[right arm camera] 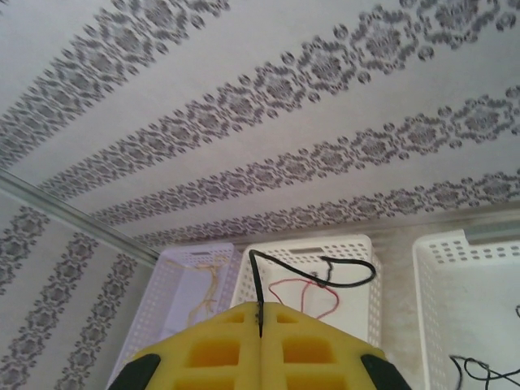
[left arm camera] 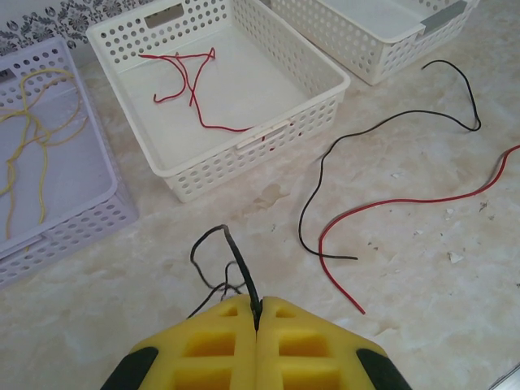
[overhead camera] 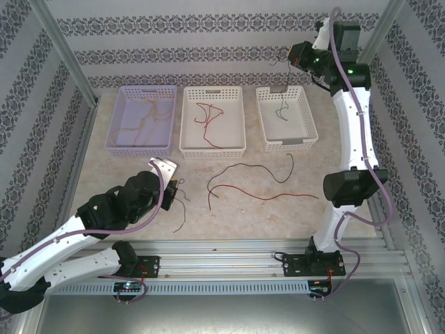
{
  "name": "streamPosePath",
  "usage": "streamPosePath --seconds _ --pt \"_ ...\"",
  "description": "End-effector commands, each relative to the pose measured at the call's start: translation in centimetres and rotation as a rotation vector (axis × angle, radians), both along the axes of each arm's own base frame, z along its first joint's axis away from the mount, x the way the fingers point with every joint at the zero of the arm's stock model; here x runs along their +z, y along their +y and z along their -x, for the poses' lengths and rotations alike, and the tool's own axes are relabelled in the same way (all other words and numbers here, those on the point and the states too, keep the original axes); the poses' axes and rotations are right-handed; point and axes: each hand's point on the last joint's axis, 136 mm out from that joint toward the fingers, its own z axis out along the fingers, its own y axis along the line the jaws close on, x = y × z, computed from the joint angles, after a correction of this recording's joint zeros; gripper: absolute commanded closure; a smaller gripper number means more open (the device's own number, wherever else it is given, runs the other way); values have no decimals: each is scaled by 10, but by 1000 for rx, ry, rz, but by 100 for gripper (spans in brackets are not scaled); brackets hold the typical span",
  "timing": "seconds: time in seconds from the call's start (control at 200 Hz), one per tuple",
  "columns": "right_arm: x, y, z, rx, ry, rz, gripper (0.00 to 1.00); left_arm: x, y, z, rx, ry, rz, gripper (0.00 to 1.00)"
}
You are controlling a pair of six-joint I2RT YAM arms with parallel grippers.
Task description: Untangle the cables
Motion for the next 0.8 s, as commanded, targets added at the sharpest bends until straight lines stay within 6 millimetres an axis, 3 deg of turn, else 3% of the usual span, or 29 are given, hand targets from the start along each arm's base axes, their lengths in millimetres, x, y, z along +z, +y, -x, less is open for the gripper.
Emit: streamPosePath --seconds 0.0,0.13,0.28,0.485,0.619,0.799 --pt "-32 -15 -13 -61 2 83 100 0 -1 -3 -5 -12 -9 100" --pt "-83 -30 -22 -104 69 73 100 -2 -1 -4 -3 -10 -14 100" --pt "-145 -31 -22 -104 183 76 100 -4 -2 -5 -4 -2 -19 100" --pt "-205 -43 -11 -173 304 104 97 -5 -2 -6 -4 2 -24 100" --pt "-215 -51 -5 -220 344 101 85 -7 -1 -6 -2 6 -28 100" --pt "-191 -48 1 -231 311 55 68 -7 -1 -6 -2 10 -29 100"
